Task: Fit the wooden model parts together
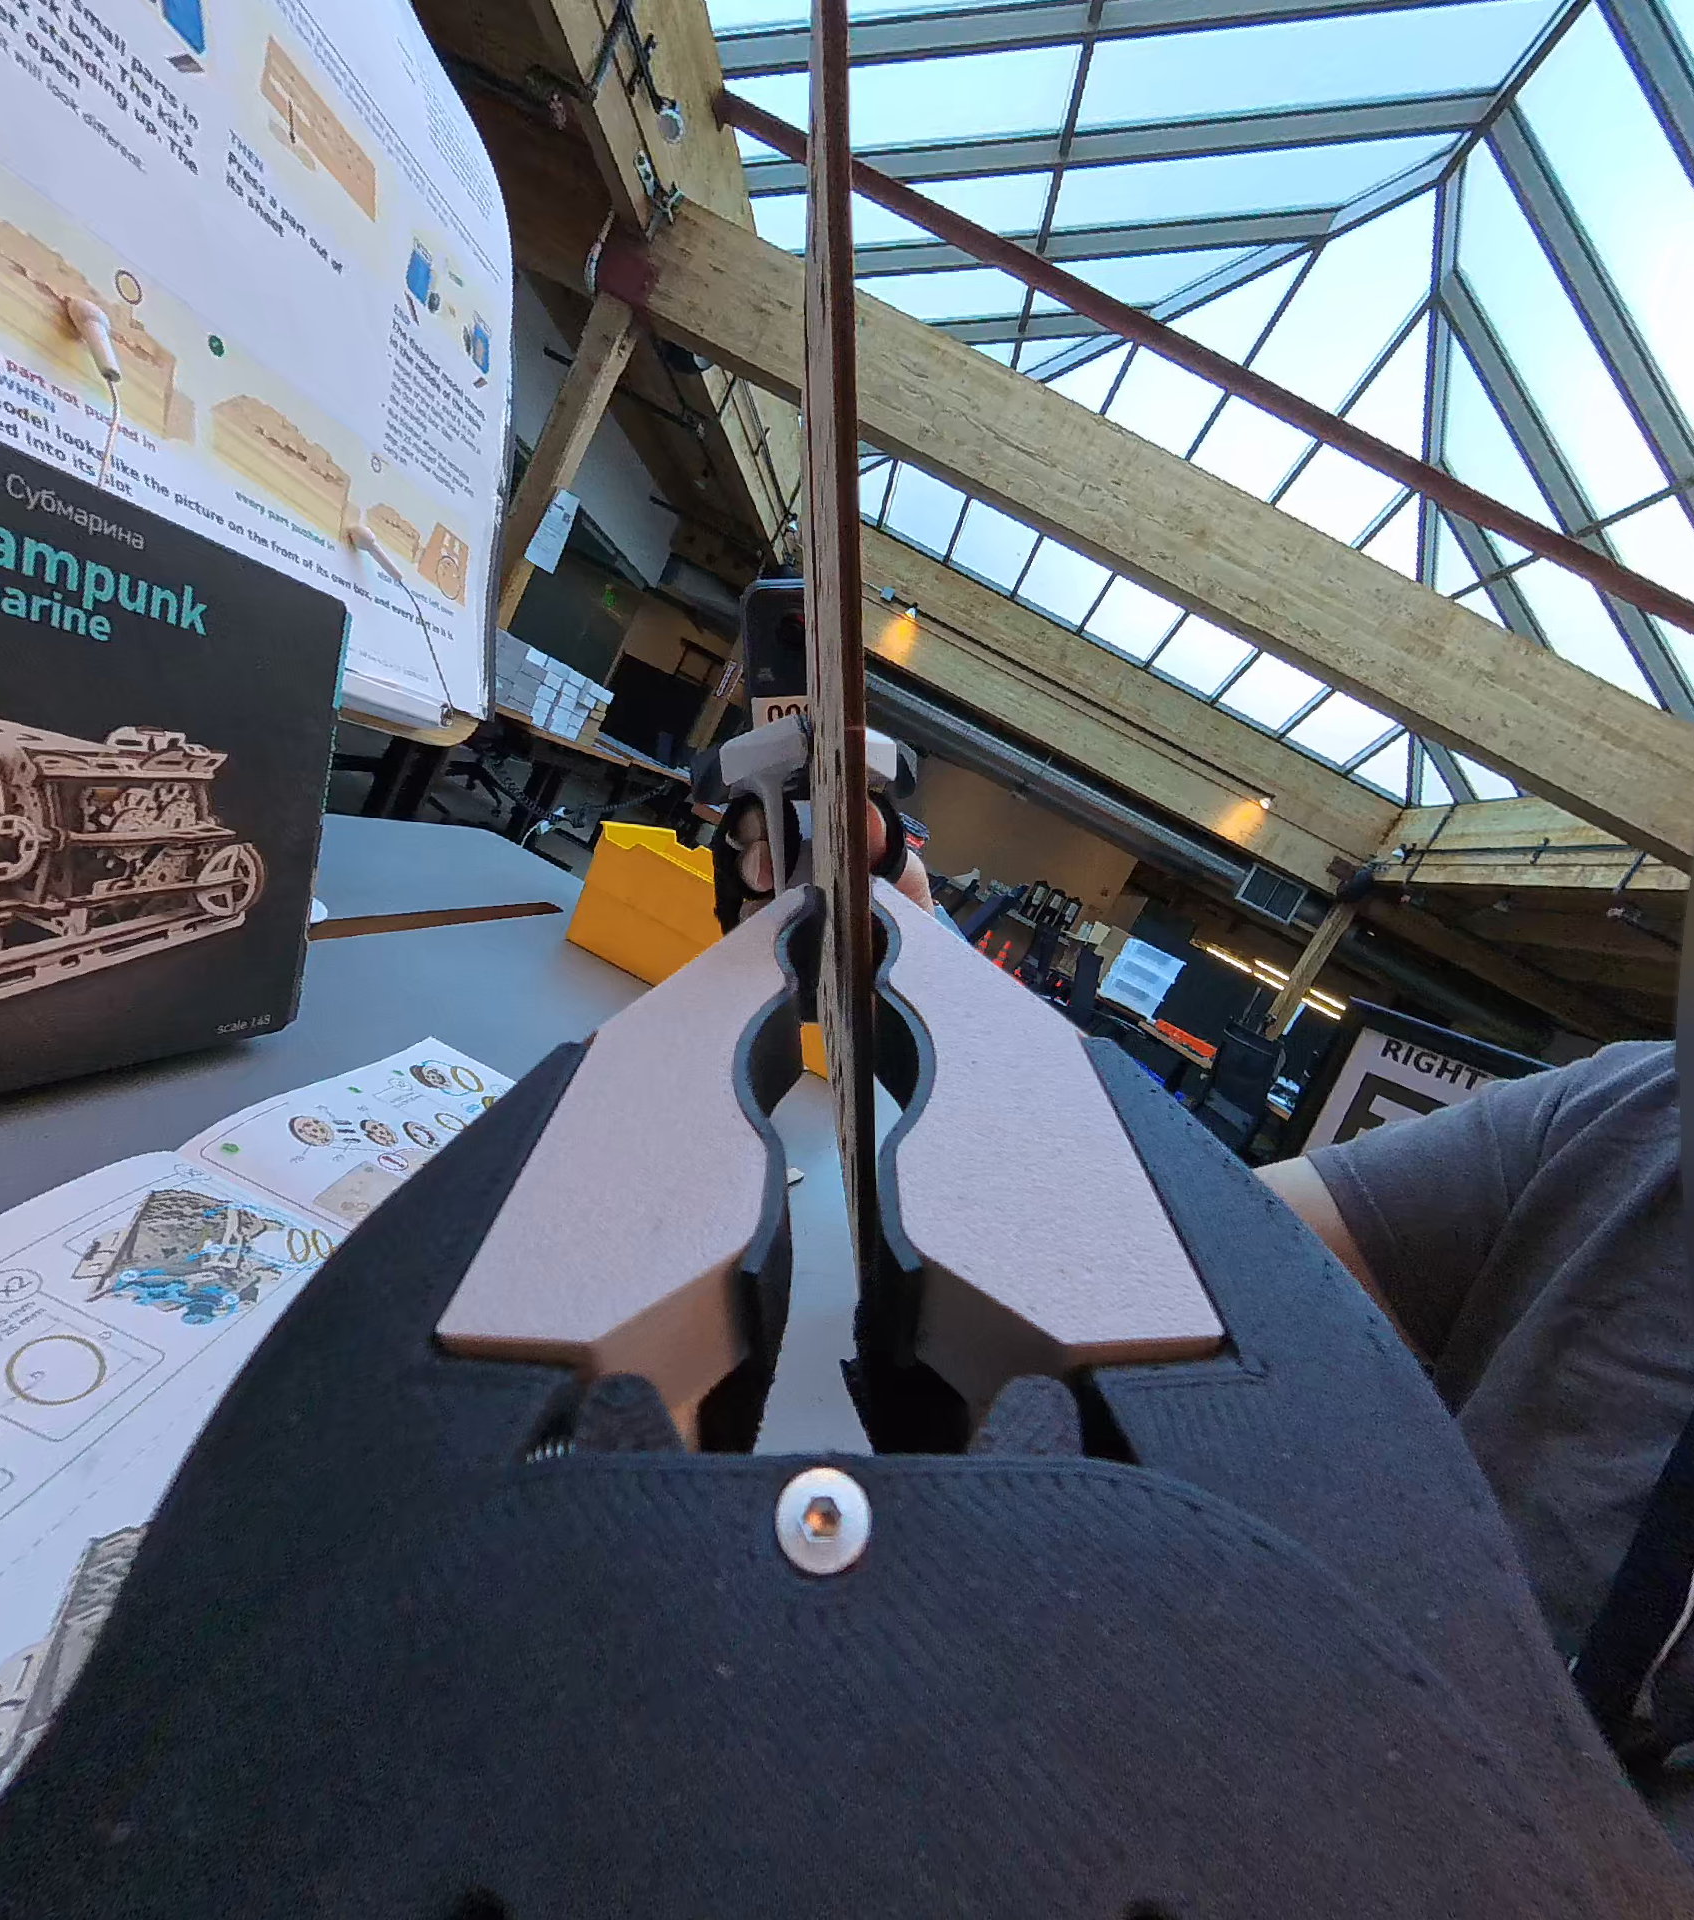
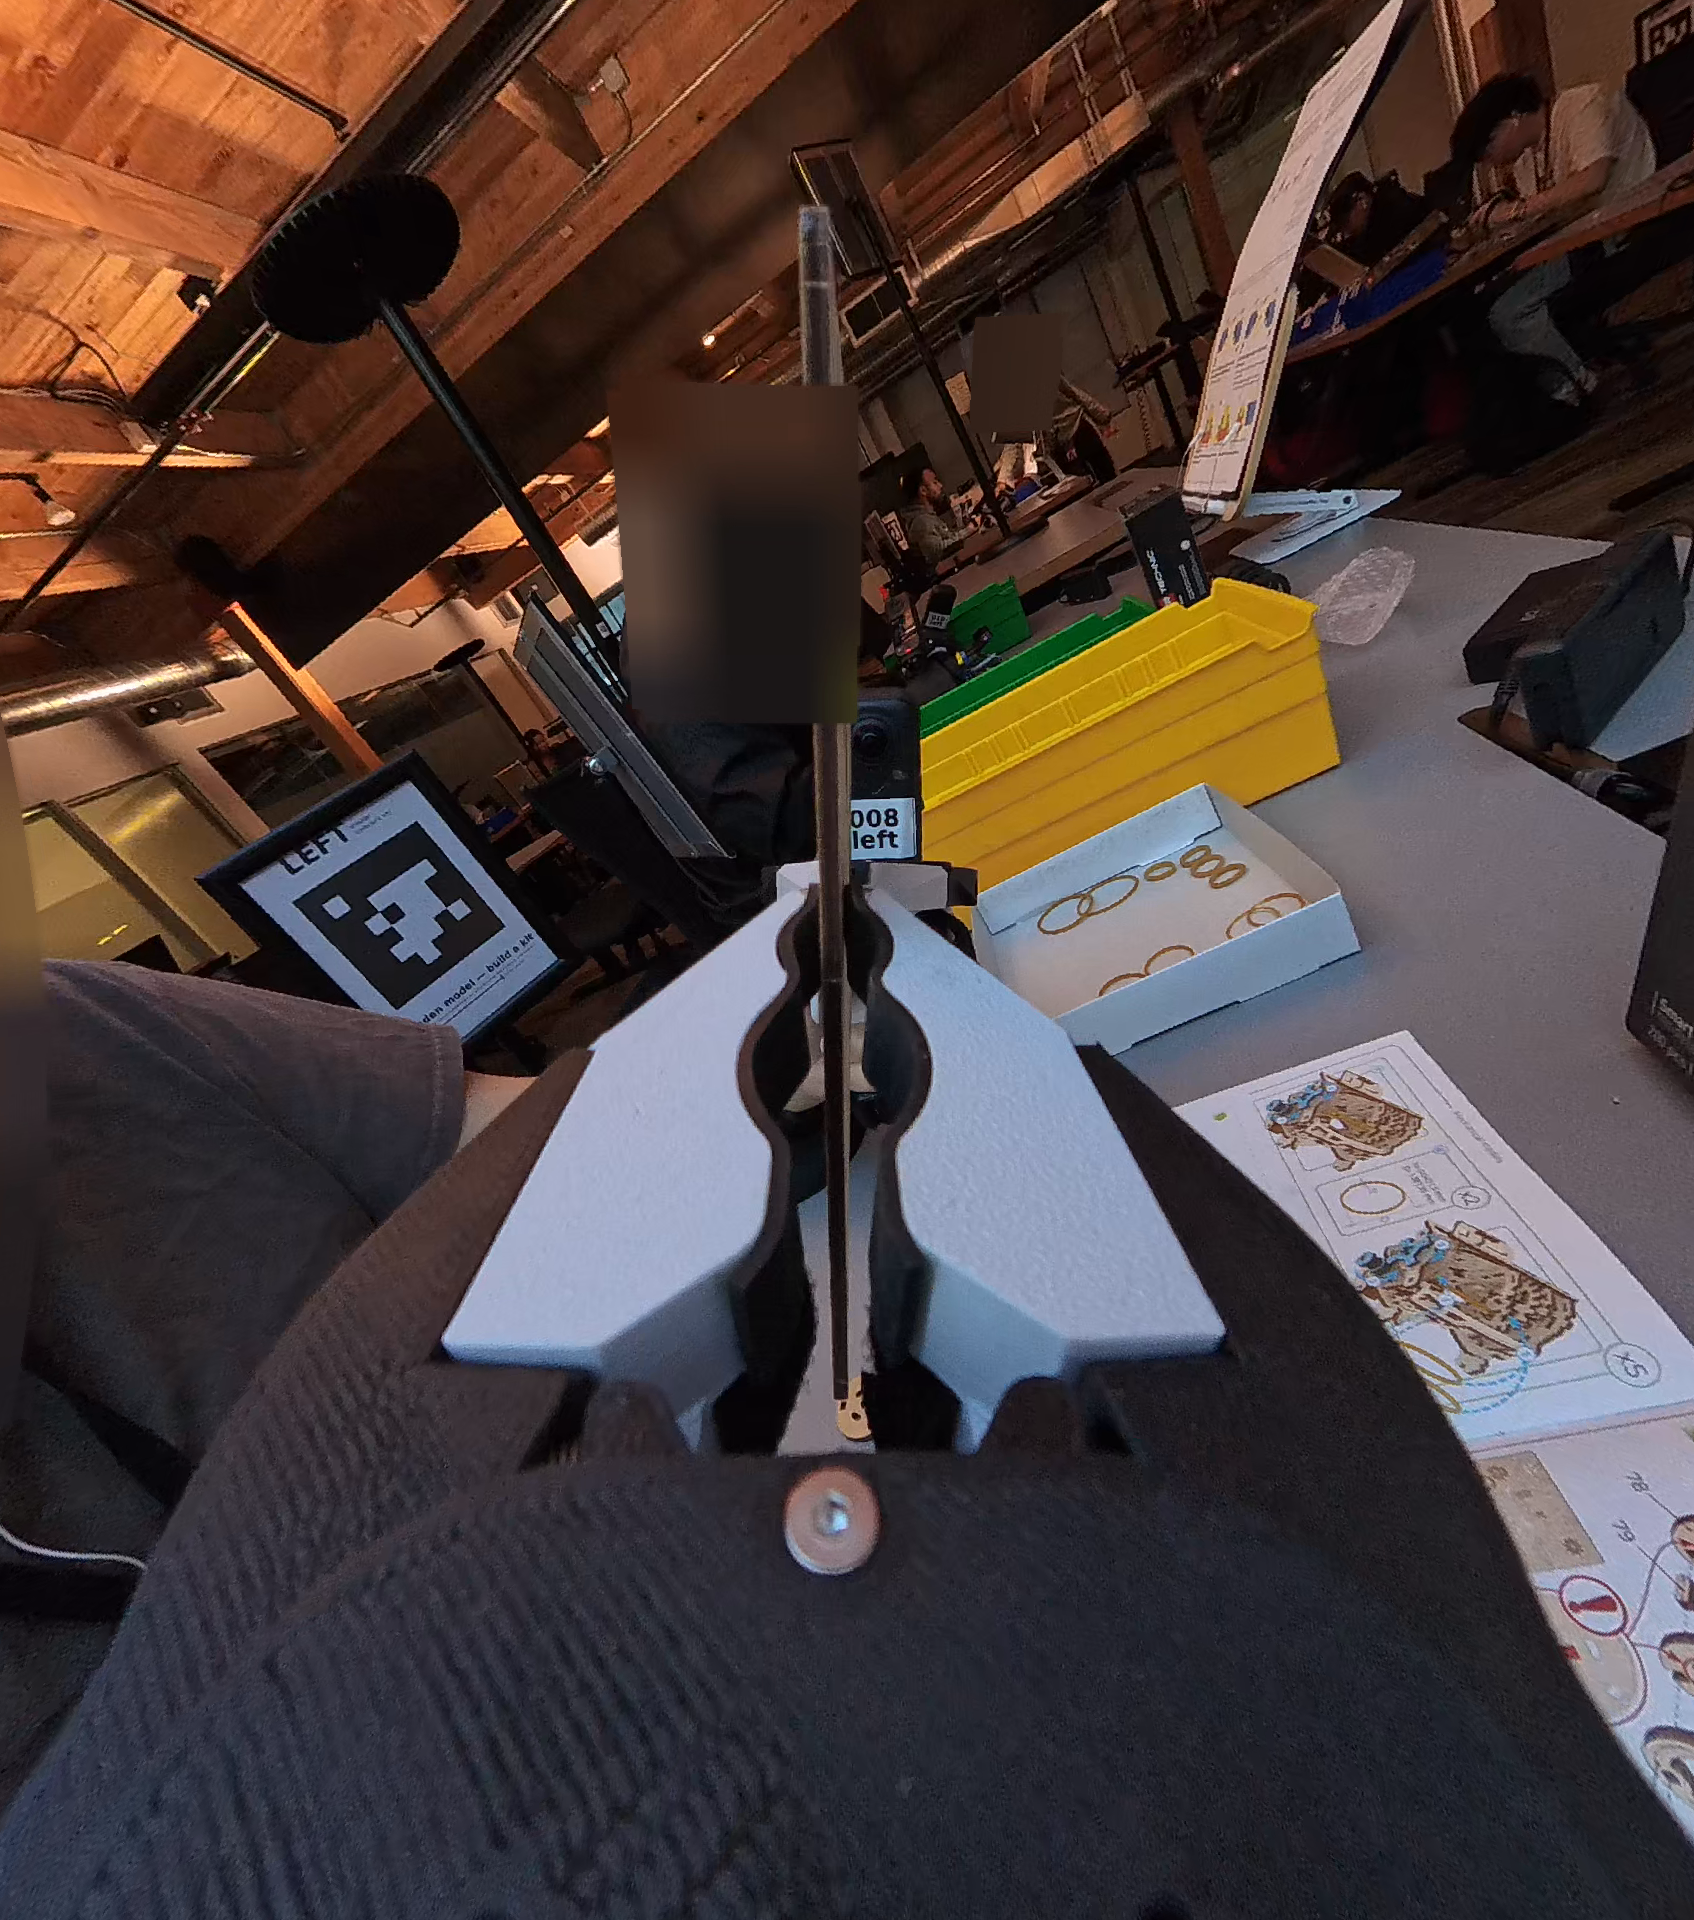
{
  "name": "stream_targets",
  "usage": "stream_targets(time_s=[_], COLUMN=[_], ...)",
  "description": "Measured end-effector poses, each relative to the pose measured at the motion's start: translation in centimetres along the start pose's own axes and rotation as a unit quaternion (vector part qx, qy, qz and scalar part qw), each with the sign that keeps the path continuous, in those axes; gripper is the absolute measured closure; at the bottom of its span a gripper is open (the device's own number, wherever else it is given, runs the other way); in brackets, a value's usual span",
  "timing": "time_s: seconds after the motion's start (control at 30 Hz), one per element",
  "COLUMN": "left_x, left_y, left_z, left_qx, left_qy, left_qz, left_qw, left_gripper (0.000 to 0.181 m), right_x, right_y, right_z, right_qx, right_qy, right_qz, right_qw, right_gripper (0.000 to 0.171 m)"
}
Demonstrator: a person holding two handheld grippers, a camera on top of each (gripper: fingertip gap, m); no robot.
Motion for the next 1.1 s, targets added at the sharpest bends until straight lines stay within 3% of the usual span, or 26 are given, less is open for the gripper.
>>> stream_targets(time_s=[0.6, 0.7, 0.77, 1.0, 1.1], left_x=[0.0, 0.6, 1.1, 1.6, 1.3], left_y=[0.2, 0.0, -0.5, -2.3, -2.5], left_z=[0.0, 0.1, 0.4, 2.2, 2.5], left_qx=[0.012, 0.003, -0.002, -0.015, -0.011], left_qy=[-0.004, -0.012, -0.025, -0.049, -0.033], left_qz=[-0.002, 0.022, 0.025, 0.014, 0.024], left_qw=[1.000, 1.000, 0.999, 0.999, 0.999], left_gripper=[0.179, 0.152, 0.146, 0.155, 0.175], right_x=[-0.4, -0.7, -0.9, -1.6, -1.8], right_y=[0.5, 1.2, 2.0, 4.6, 5.2], right_z=[-0.1, -0.3, -0.8, -2.9, -3.1], right_qx=[0.001, 0.021, 0.037, 0.073, 0.078], right_qy=[-0.013, -0.011, -0.012, -0.015, -0.012], right_qz=[-0.019, -0.027, -0.035, -0.059, -0.066], right_qw=[1.000, 0.999, 0.999, 0.995, 0.995], right_gripper=[0.170, 0.170, 0.170, 0.170, 0.170])
Point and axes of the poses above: each gripper's, where its closed fingertips meet, z back along the fingers, y out of its underside, x = y × z across the jaws, the point moved 1 cm from there along z, back along the fingers, and after that the axes turned 9 degrees about -z, right-handed, at the moved point
